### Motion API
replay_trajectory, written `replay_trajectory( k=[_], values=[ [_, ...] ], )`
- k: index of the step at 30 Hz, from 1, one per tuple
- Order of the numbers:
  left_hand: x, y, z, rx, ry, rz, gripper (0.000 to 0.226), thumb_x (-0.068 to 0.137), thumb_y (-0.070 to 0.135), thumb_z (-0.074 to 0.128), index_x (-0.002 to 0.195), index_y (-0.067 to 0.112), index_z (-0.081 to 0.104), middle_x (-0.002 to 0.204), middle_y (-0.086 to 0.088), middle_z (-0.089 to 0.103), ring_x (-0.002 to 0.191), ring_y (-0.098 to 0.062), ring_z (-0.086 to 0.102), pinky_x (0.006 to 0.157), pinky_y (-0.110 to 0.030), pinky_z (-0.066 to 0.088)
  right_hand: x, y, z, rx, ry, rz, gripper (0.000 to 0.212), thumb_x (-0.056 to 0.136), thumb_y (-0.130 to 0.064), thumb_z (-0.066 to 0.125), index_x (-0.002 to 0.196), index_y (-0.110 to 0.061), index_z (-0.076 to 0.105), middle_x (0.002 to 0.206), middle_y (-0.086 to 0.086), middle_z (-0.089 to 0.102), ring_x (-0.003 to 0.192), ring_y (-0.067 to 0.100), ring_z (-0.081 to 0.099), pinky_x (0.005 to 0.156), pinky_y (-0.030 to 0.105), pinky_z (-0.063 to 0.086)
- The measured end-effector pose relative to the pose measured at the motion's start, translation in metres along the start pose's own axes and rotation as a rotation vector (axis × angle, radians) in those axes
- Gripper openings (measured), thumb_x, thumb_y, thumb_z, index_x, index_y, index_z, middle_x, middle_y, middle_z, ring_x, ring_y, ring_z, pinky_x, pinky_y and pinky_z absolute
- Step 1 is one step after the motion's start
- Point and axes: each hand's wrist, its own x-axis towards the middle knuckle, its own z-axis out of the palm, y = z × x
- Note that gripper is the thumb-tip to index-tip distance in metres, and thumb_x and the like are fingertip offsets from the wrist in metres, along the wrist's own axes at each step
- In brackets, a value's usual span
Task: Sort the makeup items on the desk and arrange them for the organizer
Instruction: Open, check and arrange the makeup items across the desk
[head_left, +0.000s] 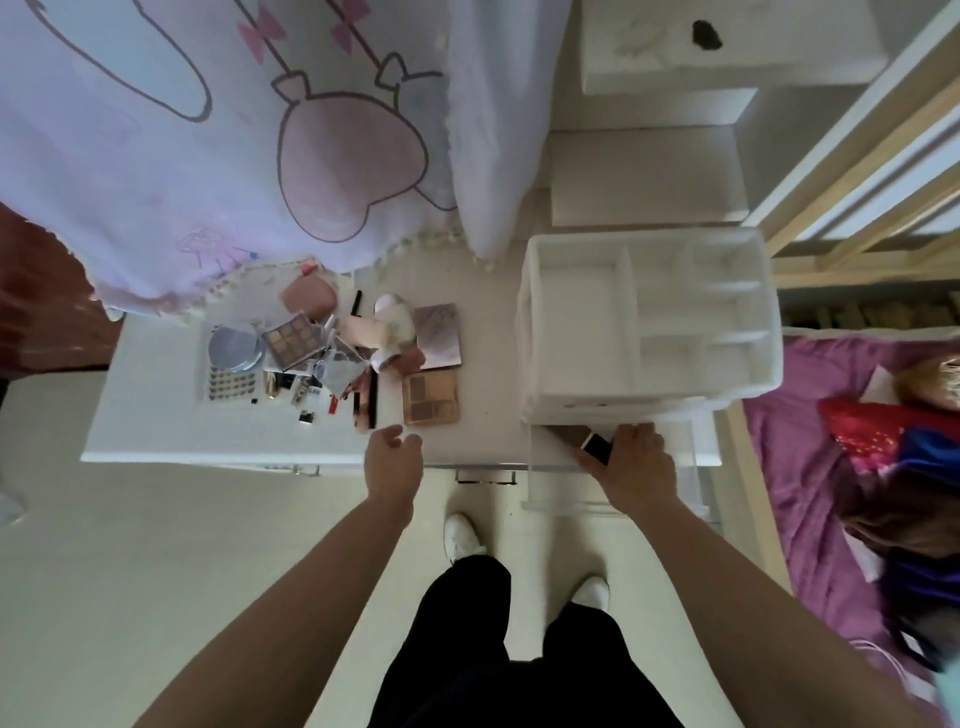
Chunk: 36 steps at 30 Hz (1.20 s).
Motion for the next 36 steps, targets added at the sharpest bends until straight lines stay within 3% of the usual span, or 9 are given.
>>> replay_trajectory(
  k=[5,8,10,12,18,24,28,32,36],
  values=[
    [-0.050,-0.029,0.052,-0.124,-0.352,-0.274,0.026,0.098,0.031,0.058,0.115,0.012,0.057,0.106,-0.009,0.054,0.087,-0.025,0.054,0.064,-0.034,0.049,-0.001,0.012,-0.011,-0.186,-0.024,-0.194,0.055,0.099,-0.057,0.042,0.127,-0.011,0.049,0.120,0.007,0.054,0.106,0.024,0.058,0.081,0.034,0.050],
    [-0.065,-0.032,0.076,-0.254,-0.525,-0.386,0.049,0.094,0.046,0.061,0.123,0.007,0.056,0.108,-0.011,0.051,0.078,-0.028,0.054,0.068,-0.037,0.051,-0.010,0.026,-0.017,-0.131,-0.067,-0.207,0.048,0.098,-0.055,0.048,0.121,-0.014,0.053,0.113,0.005,0.050,0.097,0.024,0.060,0.074,0.035,0.049],
    [-0.070,-0.031,0.087,-0.297,-0.522,-0.378,0.060,0.092,0.050,0.062,0.132,0.006,0.053,0.121,-0.013,0.052,0.086,-0.031,0.059,0.072,-0.039,0.053,-0.019,0.041,-0.021,-0.045,-0.079,-0.218,0.046,0.097,-0.054,0.052,0.119,-0.014,0.055,0.111,0.004,0.048,0.094,0.025,0.060,0.072,0.034,0.048],
    [-0.075,-0.028,0.093,-0.300,-0.504,-0.372,0.071,0.090,0.054,0.063,0.141,0.007,0.048,0.137,-0.014,0.048,0.110,-0.036,0.058,0.074,-0.038,0.053,-0.029,0.055,-0.025,0.067,-0.074,-0.248,0.043,0.096,-0.050,0.057,0.117,-0.014,0.057,0.111,0.003,0.046,0.091,0.025,0.060,0.071,0.032,0.045],
    [-0.089,-0.019,0.081,-0.066,-0.510,-0.233,0.076,0.090,0.072,0.045,0.145,0.019,0.046,0.141,-0.010,0.047,0.127,-0.035,0.048,0.099,-0.048,0.049,-0.052,0.073,-0.029,0.384,-0.086,-0.330,0.044,0.092,-0.049,0.064,0.123,-0.019,0.059,0.111,-0.006,0.043,0.089,0.017,0.057,0.077,0.024,0.043],
    [-0.100,-0.006,0.060,-0.123,-0.463,-0.175,0.066,0.087,0.069,0.054,0.129,0.018,0.055,0.128,-0.009,0.054,0.123,-0.030,0.051,0.100,-0.049,0.050,-0.066,0.040,-0.031,0.761,-0.054,-0.291,0.032,0.090,-0.047,0.067,0.115,-0.029,0.062,0.110,-0.008,0.050,0.090,0.001,0.055,0.079,0.014,0.039],
    [-0.098,0.003,0.044,-0.231,-0.512,-0.110,0.051,0.085,0.057,0.069,0.112,0.014,0.068,0.091,-0.004,0.065,0.079,-0.019,0.059,0.068,-0.032,0.047,-0.064,0.011,-0.039,0.869,-0.103,-0.339,0.024,0.088,-0.044,0.071,0.109,-0.037,0.060,0.109,-0.010,0.053,0.091,0.002,0.056,0.075,0.010,0.039],
    [-0.084,0.010,0.025,-0.320,-0.431,-0.011,0.027,0.092,0.014,0.068,0.115,0.000,0.066,0.074,-0.002,0.059,0.057,-0.010,0.051,0.054,-0.024,0.043,-0.052,-0.012,-0.046,0.907,-0.148,-0.361,0.039,0.083,-0.039,0.078,0.118,-0.035,0.064,0.113,-0.010,0.057,0.082,0.007,0.060,0.073,0.007,0.042],
    [-0.062,0.013,-0.002,-0.411,-0.374,-0.029,0.012,0.094,0.012,0.065,0.106,0.008,0.066,0.076,-0.003,0.060,0.063,-0.014,0.055,0.065,-0.029,0.050,-0.038,-0.022,-0.043,0.802,-0.263,-0.343,0.068,0.080,-0.045,0.079,0.140,-0.029,0.050,0.127,-0.006,0.054,0.084,0.005,0.062,0.077,0.016,0.046]
  ],
)
